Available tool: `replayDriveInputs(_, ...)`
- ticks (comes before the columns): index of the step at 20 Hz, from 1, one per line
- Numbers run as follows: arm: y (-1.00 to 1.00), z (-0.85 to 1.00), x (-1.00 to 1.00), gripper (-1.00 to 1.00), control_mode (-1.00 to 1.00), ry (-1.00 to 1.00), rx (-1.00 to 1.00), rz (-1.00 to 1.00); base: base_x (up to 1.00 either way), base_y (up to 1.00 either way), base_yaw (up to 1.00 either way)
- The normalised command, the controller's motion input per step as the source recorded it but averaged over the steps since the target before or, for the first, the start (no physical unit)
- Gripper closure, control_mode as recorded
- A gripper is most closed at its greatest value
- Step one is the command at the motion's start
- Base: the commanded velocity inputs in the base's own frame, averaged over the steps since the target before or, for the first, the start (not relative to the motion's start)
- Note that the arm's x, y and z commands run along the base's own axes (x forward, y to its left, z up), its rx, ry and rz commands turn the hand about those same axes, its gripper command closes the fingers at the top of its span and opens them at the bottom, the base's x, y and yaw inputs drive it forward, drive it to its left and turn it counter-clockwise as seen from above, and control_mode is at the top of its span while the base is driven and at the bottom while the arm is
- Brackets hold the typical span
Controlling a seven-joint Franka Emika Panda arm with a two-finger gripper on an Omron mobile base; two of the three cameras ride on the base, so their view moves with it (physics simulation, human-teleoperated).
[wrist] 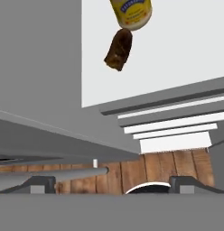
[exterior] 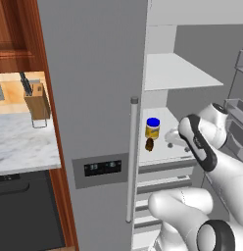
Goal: Pick sweet potato from the fridge and place it on the plate on the counter.
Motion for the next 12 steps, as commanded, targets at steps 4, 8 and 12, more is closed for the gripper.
replayDriveInputs(4,0.00,-0.25,0.37,-1.00,-1.00,0.00,0.07,0.00,0.00,0.00,0.00)
replayDriveInputs(8,0.00,-0.21,0.39,-1.00,-1.00,0.00,0.02,-0.03,0.00,0.00,0.00)
replayDriveInputs(12,0.00,-0.17,0.42,-1.00,-1.00,0.00,0.00,-0.05,0.00,0.00,0.00)
